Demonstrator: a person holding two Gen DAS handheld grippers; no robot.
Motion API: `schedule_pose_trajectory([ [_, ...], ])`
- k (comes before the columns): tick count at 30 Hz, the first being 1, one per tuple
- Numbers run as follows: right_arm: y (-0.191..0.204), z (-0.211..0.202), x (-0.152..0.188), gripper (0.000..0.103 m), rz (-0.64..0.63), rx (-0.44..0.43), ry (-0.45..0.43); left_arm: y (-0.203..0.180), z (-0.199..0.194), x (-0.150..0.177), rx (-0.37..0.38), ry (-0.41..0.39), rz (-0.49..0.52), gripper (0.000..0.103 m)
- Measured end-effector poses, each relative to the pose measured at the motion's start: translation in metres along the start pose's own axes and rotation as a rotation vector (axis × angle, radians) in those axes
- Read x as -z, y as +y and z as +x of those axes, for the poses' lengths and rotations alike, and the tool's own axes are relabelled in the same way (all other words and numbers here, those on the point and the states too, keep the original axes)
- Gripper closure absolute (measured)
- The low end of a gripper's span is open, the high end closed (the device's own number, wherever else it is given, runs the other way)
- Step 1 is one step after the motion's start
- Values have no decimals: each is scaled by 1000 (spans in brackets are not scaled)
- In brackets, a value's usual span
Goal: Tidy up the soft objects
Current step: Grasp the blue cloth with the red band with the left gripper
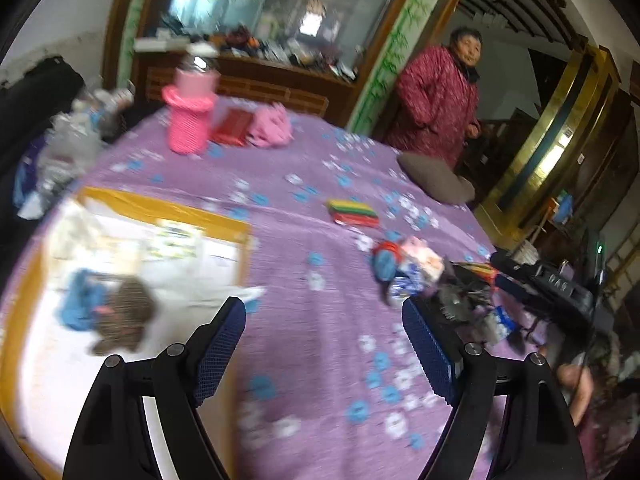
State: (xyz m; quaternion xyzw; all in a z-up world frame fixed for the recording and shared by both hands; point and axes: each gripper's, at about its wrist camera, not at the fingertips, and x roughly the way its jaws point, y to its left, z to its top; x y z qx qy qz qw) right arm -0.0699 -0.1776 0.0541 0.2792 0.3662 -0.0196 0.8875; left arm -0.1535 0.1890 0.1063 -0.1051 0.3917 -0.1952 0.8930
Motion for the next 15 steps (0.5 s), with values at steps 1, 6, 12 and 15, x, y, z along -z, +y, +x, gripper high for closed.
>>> schedule_pose_trajectory([
  [1,-3,1,0,40,7,-4,-18,-5,11,-7,10,17,-7,22],
  [6,-24,-11,0,40,32,-38,-114,-41,85,-47,27,106,7,23],
  [12,-43,-24,-4,40,50,-26,-186,-79,185,-76,31,224,66,34],
  [15,-40,-25,-4,40,35,-17,-195,-91,225,-85,30,257,105,55],
])
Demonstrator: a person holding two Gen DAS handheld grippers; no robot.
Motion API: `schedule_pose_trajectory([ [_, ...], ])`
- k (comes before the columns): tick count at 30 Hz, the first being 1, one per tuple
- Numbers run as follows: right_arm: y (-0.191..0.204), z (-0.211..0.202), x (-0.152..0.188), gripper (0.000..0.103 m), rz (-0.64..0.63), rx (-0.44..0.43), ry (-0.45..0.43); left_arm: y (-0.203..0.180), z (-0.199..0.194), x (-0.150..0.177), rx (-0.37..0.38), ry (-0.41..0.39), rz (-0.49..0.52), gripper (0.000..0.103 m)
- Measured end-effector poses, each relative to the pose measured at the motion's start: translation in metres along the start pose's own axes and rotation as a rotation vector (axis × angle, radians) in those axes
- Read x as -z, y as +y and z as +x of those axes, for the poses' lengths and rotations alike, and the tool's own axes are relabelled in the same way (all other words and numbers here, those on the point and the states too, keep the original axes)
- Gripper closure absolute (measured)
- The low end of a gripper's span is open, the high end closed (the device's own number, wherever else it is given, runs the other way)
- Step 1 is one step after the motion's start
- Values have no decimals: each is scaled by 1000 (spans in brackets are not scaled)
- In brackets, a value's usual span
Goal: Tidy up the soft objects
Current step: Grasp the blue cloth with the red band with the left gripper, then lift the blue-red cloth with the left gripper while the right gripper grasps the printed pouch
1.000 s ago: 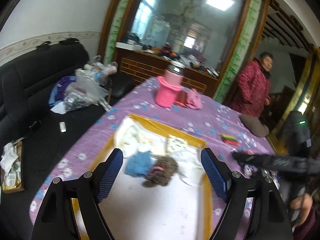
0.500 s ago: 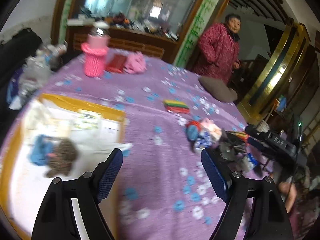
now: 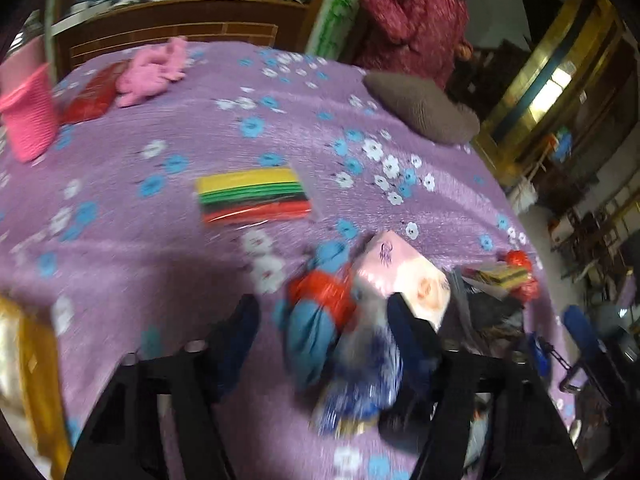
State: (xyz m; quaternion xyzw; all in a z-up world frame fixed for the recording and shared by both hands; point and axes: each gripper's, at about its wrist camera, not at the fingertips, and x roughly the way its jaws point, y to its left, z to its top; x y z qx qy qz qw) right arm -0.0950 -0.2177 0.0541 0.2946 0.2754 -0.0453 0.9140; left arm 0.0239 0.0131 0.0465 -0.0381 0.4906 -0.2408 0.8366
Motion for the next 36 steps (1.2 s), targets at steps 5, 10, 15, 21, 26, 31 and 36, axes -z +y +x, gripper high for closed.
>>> schedule_pose_trajectory([
  [5,3,2,2,40,-16,1,6,0,31,-12,-20,43,37,77],
  [10,-2,2,4,40,9,3,8,8,18,2,-58,49,53,77],
  [15,1,5,8,40,7,-1,23,11,1,21,-127,23,85,51],
  [21,6,7,12,40,-35,25,17,6,10,36,-163,-3,90,75],
  [26,2,10,13,40,-27,37,25,1,-10,40,-102,-40,84,76],
  [31,0,11,13,40,-25,50,24,-2,-52,57,-44,-107,55,76],
  [36,0,13,16,40,-31,58,33,4,-96,90,-1,-168,36,76],
])
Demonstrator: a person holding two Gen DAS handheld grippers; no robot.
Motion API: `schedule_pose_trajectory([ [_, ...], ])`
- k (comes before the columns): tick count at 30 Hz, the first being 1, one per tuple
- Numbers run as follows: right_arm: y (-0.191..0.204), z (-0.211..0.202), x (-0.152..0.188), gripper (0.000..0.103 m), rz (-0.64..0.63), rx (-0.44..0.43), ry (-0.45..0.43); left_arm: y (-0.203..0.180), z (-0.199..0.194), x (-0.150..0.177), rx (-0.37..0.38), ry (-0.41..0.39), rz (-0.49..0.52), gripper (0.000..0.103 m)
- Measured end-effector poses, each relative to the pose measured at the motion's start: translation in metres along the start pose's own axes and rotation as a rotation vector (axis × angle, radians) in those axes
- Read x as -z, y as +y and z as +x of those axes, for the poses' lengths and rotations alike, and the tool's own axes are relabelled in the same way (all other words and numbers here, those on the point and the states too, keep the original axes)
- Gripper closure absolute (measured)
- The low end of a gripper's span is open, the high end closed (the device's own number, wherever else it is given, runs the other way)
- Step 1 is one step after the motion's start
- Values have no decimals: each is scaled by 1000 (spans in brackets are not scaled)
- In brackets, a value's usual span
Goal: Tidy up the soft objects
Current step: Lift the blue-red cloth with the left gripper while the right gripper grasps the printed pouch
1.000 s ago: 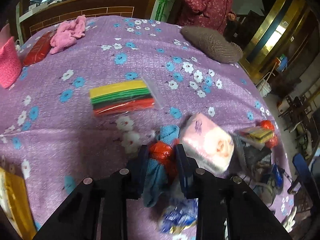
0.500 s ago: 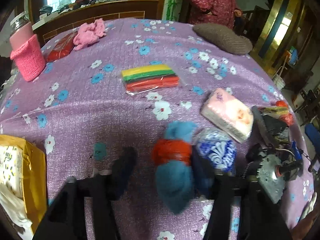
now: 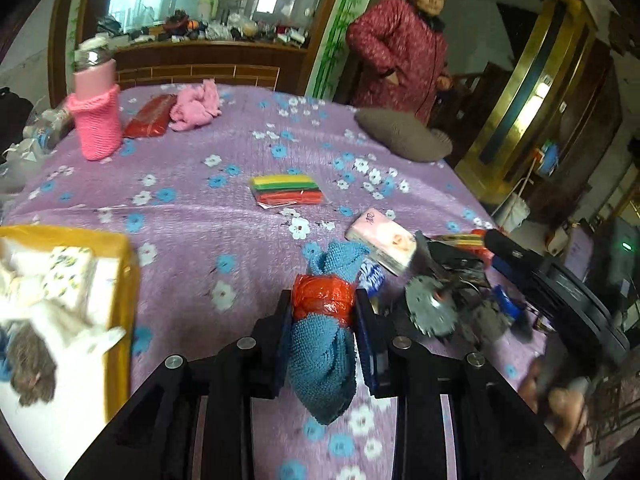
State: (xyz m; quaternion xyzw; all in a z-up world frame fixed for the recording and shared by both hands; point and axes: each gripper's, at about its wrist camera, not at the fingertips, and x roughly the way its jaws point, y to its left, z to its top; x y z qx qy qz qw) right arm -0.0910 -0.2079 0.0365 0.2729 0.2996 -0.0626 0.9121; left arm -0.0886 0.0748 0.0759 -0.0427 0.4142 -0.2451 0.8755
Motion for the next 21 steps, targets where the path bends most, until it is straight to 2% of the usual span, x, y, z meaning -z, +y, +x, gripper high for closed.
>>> schedule_pose_trajectory([
  [4,6,0,-1,40,-29,14,8,10,-33,20,27,-49,-26,76],
  [7,20,-12,-11,40,-11,-52,27,25,-58,30,48,-73,-50,76],
  [9,36,-13,-19,40,-39,-64,74,37,-72,36,55,-83,-63,76],
  [11,59,-5,-25,40,-97,-83,165,47,-79,40,57,-87,-76,76],
  [13,86,15,-26,40,-182,-74,294,58,-87,43,60,-91,-92,75],
  [16,114,61,-15,40,-276,-23,534,72,-95,46,63,-108,-116,75],
  [18,125,95,-7,40,-331,81,653,80,-100,49,61,-121,-128,75],
  [21,138,129,-3,40,-404,221,723,91,-106,55,49,-138,-139,75],
])
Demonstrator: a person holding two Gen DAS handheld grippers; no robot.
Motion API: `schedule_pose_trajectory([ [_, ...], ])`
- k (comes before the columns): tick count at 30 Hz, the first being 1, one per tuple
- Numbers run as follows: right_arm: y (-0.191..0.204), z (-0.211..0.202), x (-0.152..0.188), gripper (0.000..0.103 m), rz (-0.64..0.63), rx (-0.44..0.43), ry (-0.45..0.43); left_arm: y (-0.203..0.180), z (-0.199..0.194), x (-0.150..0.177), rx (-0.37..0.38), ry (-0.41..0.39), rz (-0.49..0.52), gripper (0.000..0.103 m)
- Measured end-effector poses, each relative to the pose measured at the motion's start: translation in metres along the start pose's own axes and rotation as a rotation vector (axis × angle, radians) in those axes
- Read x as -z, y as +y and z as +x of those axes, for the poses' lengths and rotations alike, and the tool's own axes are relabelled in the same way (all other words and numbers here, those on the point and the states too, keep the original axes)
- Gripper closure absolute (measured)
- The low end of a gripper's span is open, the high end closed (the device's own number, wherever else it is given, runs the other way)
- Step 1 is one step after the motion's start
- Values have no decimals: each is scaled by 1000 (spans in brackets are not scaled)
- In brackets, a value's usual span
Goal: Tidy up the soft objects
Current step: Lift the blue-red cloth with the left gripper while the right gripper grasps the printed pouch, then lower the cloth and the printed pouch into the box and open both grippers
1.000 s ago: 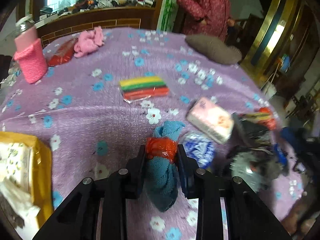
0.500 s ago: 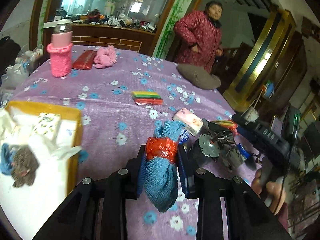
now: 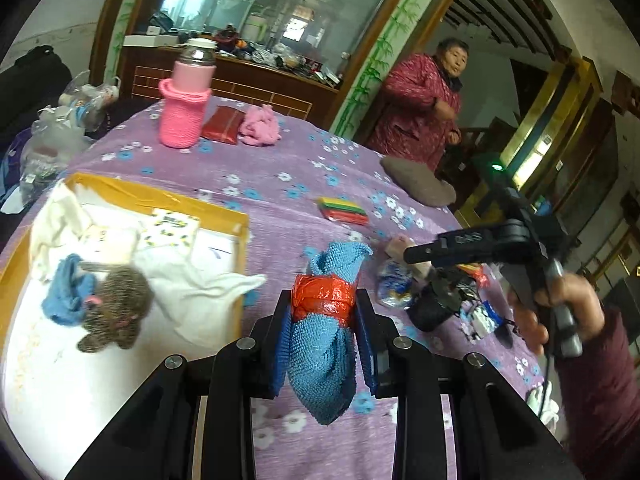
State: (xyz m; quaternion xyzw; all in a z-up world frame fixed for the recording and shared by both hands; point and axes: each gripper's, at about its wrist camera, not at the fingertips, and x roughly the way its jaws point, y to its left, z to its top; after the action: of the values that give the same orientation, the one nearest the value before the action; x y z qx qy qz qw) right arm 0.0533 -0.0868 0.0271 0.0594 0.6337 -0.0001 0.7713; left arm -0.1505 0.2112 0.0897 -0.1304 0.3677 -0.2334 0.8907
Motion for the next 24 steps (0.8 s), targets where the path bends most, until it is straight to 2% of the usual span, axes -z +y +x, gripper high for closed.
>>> schedule_pose_trajectory([
  [4,14,25,-18,40,-29,122,90,9,2,3,-28,13,-5,75],
  [8,24,56,-18,40,-97,205,207,-9,23,11,8,84,25,75],
  [10,27,64,-15,39,-117,258,225,-23,42,19,7,131,47,73],
  [14,31,66,-10,37,-126,274,211,-34,74,27,-19,208,65,68],
  [18,38,63,-4,38,-108,249,191,-34,101,33,-57,274,53,65],
  [20,42,60,1,46,-112,240,169,-36,107,33,-73,264,52,65],
  [21,44,58,1,48,-123,232,159,-37,108,33,-77,264,54,66],
  [22,46,57,2,53,-130,224,147,-37,109,32,-80,261,55,76],
  [24,48,50,8,55,-126,199,116,-38,109,32,-68,249,49,77],
])
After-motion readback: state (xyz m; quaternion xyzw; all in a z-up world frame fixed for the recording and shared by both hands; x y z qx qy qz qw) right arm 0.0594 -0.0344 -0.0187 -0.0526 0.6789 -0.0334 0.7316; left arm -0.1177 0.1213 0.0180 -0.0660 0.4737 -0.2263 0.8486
